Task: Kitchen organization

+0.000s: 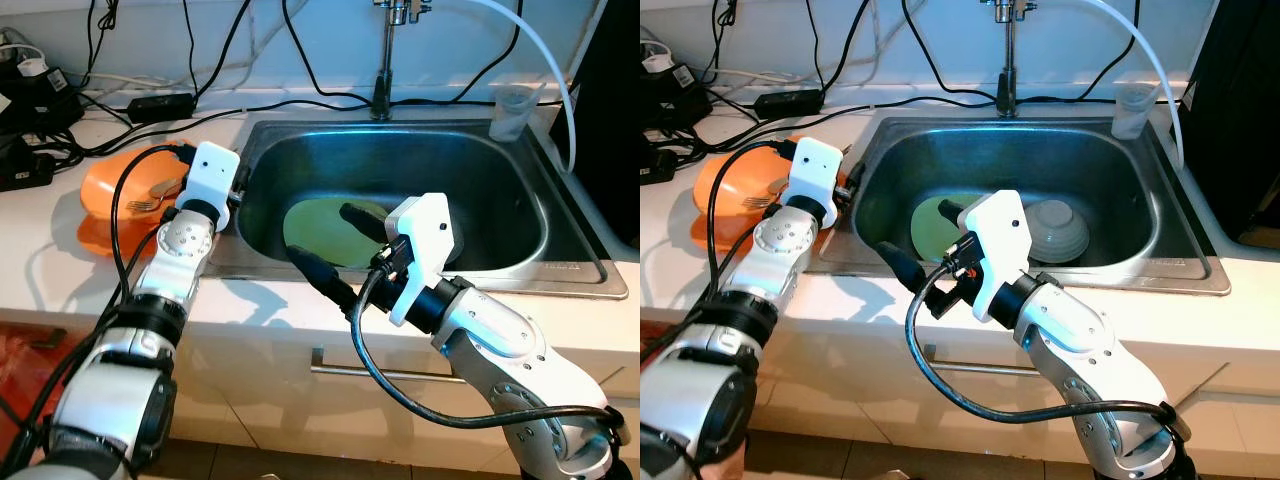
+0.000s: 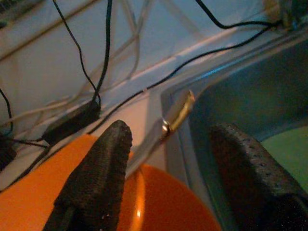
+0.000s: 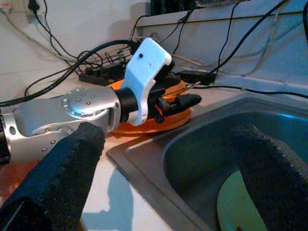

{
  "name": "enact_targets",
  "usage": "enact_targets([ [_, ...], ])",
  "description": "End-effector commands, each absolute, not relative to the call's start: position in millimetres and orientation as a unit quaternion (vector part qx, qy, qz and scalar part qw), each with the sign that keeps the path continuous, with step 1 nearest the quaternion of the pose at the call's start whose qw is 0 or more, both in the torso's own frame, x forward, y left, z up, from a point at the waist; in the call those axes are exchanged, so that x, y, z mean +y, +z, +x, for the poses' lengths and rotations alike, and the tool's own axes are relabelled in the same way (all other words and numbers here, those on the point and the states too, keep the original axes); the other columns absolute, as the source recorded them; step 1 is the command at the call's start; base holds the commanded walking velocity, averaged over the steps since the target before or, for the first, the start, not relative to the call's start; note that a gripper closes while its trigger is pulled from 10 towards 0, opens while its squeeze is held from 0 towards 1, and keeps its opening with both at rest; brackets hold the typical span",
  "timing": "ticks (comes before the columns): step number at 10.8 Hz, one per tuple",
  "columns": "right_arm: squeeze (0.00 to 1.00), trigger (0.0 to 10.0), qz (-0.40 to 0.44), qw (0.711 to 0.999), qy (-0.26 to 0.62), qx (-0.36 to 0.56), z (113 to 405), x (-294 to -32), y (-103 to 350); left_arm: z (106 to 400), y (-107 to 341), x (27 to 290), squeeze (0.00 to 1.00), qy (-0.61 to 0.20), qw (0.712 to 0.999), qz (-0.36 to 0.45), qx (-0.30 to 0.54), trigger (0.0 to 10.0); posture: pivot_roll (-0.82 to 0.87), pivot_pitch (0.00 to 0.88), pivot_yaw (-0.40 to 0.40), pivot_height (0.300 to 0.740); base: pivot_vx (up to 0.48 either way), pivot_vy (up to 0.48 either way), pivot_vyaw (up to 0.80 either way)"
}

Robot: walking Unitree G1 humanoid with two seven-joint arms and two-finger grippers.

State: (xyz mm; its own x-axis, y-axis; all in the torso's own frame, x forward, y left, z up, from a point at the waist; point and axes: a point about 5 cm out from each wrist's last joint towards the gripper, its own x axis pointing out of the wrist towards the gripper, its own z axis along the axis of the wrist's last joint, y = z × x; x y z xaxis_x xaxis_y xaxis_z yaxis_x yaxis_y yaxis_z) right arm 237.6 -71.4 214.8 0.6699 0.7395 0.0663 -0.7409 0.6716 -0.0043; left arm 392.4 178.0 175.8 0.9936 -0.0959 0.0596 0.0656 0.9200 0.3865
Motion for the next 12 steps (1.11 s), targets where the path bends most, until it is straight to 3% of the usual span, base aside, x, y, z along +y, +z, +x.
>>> enact_targets([
  [1, 0.0, 10.0, 0.008, 0.914, 0.404, -0.034, 235.7, -71.6, 217.4, 394.8, 182.3, 181.8, 0.0, -0.033, 0.979, 0.198, -0.046, 0.0, -0.12, 0.002, 0.125, 0.74, 0.0, 0.0, 0.0],
  [12, 0.0, 10.0, -0.008, 0.919, 0.393, -0.032, 241.0, -76.6, 216.9, 396.7, 182.7, 187.3, 0.0, -0.018, 0.978, 0.2, -0.063, 0.0, -0.13, 0.0, 0.117, 0.74, 0.0, 0.0, 0.0],
])
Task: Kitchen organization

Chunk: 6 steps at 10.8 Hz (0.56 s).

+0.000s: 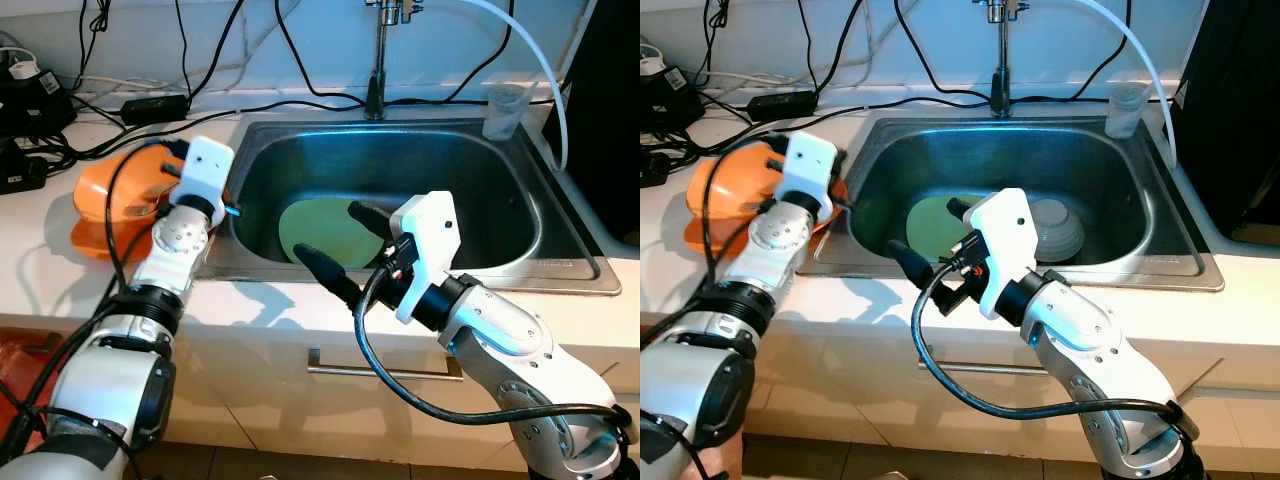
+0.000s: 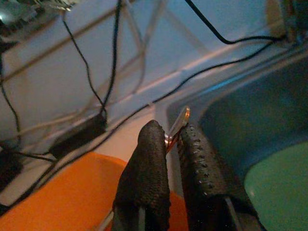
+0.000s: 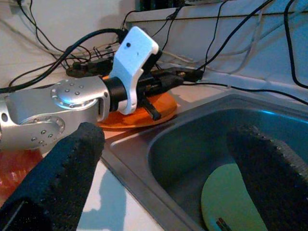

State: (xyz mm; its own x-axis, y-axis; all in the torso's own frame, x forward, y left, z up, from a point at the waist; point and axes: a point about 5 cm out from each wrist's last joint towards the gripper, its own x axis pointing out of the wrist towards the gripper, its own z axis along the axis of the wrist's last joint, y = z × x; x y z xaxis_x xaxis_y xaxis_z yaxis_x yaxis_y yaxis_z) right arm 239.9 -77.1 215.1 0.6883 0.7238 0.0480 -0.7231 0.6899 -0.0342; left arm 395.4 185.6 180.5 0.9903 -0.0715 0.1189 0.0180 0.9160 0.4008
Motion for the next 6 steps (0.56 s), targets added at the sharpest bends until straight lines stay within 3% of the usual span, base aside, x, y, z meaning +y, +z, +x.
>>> enact_targets([
  [1, 0.0, 10.0, -0.008, 0.919, 0.392, -0.032, 241.1, -76.7, 216.4, 396.3, 186.1, 187.0, 0.0, -0.017, 0.974, 0.21, -0.077, 0.0, -0.13, 0.0, 0.117, 0.74, 0.0, 0.0, 0.0],
  [6, 0.0, 10.0, -0.01, 0.918, 0.395, -0.033, 244.5, -75.6, 215.3, 388.2, 208.0, 193.5, 0.0, 0.016, 0.949, 0.263, -0.172, 0.0, -0.11, 0.0, 0.105, 0.74, 0.0, 0.0, 0.0],
])
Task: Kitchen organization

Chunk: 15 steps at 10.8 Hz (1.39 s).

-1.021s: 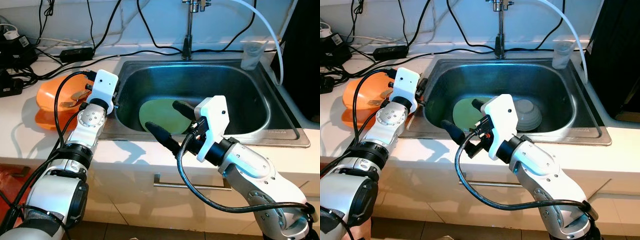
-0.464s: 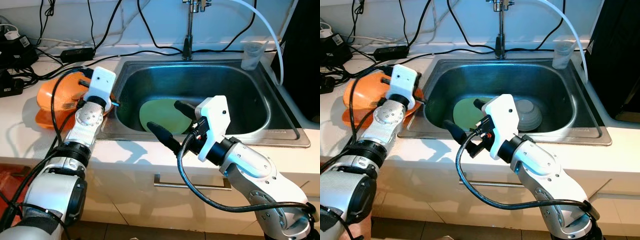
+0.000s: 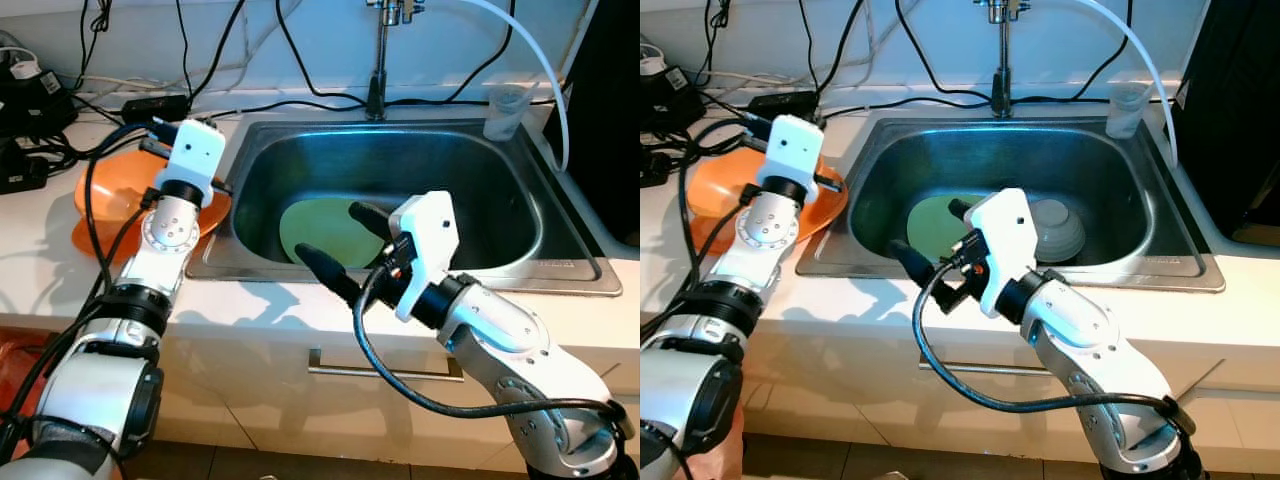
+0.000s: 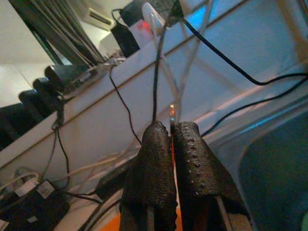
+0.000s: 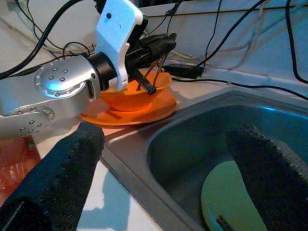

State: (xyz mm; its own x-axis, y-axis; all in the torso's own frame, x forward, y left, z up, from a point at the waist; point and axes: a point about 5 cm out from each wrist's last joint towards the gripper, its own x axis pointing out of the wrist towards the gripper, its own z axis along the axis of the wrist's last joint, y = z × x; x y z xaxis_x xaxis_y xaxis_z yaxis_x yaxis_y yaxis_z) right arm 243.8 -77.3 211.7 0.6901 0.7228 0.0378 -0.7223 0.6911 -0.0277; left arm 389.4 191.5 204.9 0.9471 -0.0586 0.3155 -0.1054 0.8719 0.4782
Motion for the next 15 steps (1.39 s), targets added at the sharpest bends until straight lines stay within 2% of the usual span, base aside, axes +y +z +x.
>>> enact_targets([
  [1, 0.0, 10.0, -0.01, 0.917, 0.396, -0.032, 245.3, -75.5, 214.8, 386.2, 204.2, 195.3, 0.0, 0.015, 0.949, 0.267, -0.167, 0.0, -0.11, 0.0, 0.105, 0.74, 0.0, 0.0, 0.0],
  [3, 0.0, 10.0, -0.011, 0.916, 0.399, -0.03, 245.8, -75.0, 213.4, 382.6, 189.4, 198.8, 0.0, 0.011, 0.953, 0.268, -0.139, 0.0, -0.11, 0.0, 0.101, 0.74, 0.0, 0.0, 0.0],
  [4, 0.0, 10.0, -0.011, 0.916, 0.4, -0.027, 245.3, -75.3, 212.2, 379.4, 175.3, 201.7, 1.0, 0.009, 0.96, 0.258, -0.11, 10.0, -0.1, 0.0, 0.096, 0.74, 0.0, 0.0, 0.0],
  [8, 0.0, 10.0, -0.013, 0.917, 0.399, -0.025, 245.6, -77.1, 211.4, 377.3, 167.5, 205.3, 1.0, 0.01, 0.962, 0.259, -0.089, 10.0, -0.11, 0.0, 0.092, 0.74, 0.0, 0.0, 0.0],
  [9, 0.0, 10.0, -0.013, 0.916, 0.399, -0.024, 245.8, -77.0, 211.2, 376.8, 169.6, 206.4, 0.56, 0.009, 0.96, 0.265, -0.093, 10.0, -0.11, 0.0, 0.092, 0.74, 0.0, 0.0, 0.0],
  [10, 0.0, 10.0, -0.013, 0.916, 0.4, -0.024, 245.5, -76.9, 211.0, 375.6, 172.8, 206.1, 0.0, 0.004, 0.959, 0.263, -0.102, 10.0, -0.1, 0.0, 0.091, 0.74, 0.0, 0.0, 0.0],
  [11, 0.0, 10.0, -0.013, 0.916, 0.4, -0.023, 245.4, -77.1, 210.7, 373.9, 175.6, 205.4, 1.0, 0.0, 0.959, 0.26, -0.114, 10.0, -0.1, 0.0, 0.09, 0.74, 0.0, 0.0, 0.0],
  [14, 0.0, 10.0, -0.014, 0.916, 0.401, -0.024, 246.5, -77.6, 211.0, 372.4, 174.9, 205.6, 1.0, 0.002, 0.958, 0.264, -0.112, 10.0, -0.1, 0.0, 0.085, 0.74, 0.0, 0.0, 0.0],
  [15, 0.0, 10.0, -0.016, 0.915, 0.401, -0.023, 246.5, -78.0, 211.0, 371.7, 174.6, 205.4, 0.0, -0.002, 0.956, 0.272, -0.106, 10.0, -0.1, 0.0, 0.081, 0.74, 0.0, 0.0, 0.0],
])
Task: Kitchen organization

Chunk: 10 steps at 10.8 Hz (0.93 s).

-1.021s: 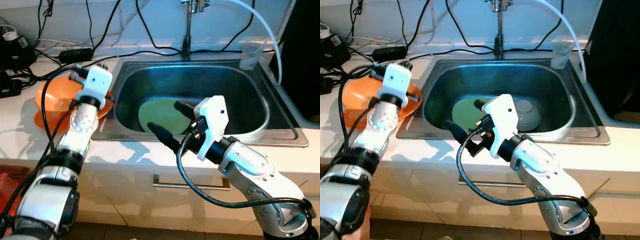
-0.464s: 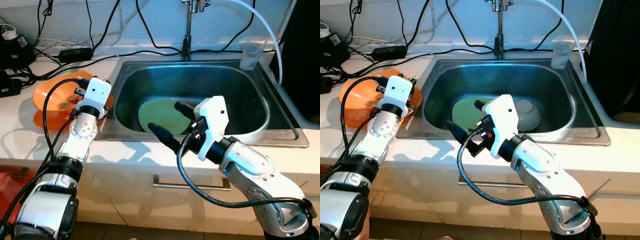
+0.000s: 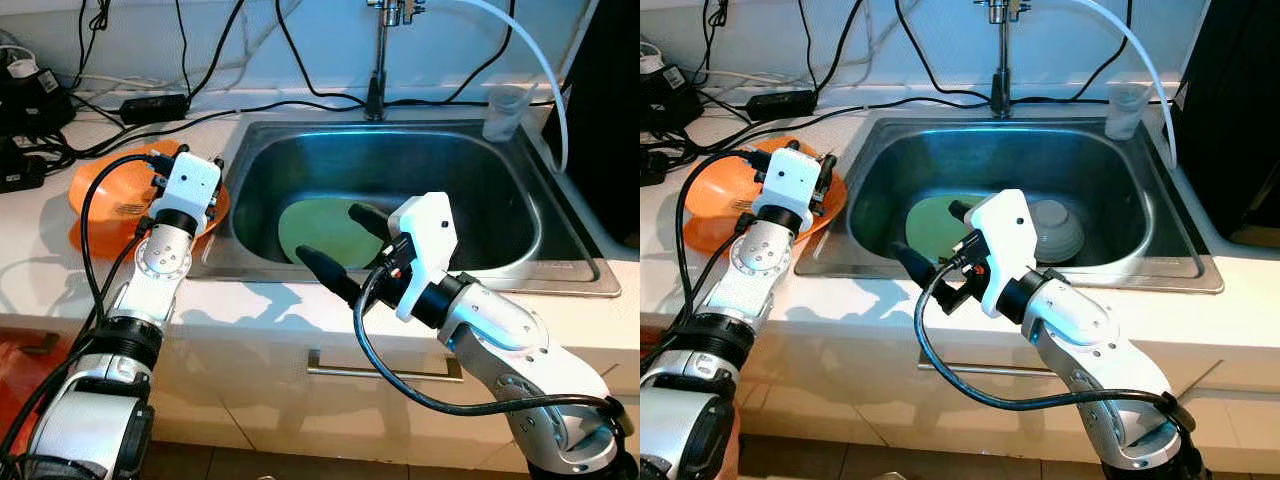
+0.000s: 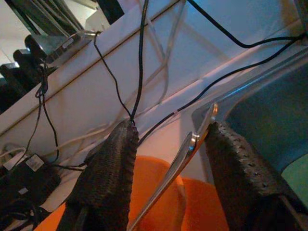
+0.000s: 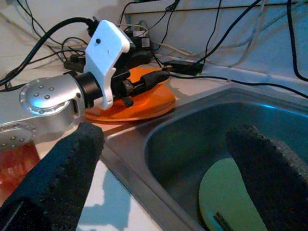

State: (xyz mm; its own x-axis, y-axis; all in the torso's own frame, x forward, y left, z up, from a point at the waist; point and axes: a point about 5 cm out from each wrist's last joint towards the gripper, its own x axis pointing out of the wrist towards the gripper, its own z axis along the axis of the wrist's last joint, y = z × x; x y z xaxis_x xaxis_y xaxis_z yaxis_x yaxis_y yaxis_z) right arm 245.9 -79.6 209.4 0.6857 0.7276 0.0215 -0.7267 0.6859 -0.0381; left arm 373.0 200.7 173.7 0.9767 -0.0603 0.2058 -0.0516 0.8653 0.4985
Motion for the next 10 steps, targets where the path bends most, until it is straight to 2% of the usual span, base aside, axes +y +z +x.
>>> enact_targets([
  [1, 0.0, 10.0, -0.019, 0.915, 0.402, -0.022, 246.5, -78.3, 210.9, 371.4, 170.3, 208.1, 0.0, -0.003, 0.958, 0.273, -0.091, 10.0, -0.1, 0.0, 0.08, 0.74, 0.0, 0.0, 0.0],
  [2, 0.0, 10.0, -0.022, 0.915, 0.403, -0.022, 246.4, -78.1, 210.8, 371.3, 165.5, 210.3, 0.0, -0.005, 0.959, 0.272, -0.077, 7.6, -0.1, 0.0, 0.08, 0.74, 0.0, 0.0, 0.0],
  [3, 0.0, 10.0, -0.023, 0.914, 0.404, -0.022, 246.5, -78.0, 210.8, 371.2, 162.4, 211.4, 0.0, -0.009, 0.96, 0.271, -0.066, 0.0, -0.1, 0.0, 0.08, 0.74, 0.0, 0.0, 0.0],
  [10, 0.0, 10.0, -0.025, 0.914, 0.403, -0.023, 247.0, -77.6, 210.5, 370.1, 167.6, 214.7, 0.0, 0.0, 0.959, 0.273, -0.075, 0.0, -0.1, 0.0, 0.082, 0.74, 0.0, 0.0, 0.0],
])
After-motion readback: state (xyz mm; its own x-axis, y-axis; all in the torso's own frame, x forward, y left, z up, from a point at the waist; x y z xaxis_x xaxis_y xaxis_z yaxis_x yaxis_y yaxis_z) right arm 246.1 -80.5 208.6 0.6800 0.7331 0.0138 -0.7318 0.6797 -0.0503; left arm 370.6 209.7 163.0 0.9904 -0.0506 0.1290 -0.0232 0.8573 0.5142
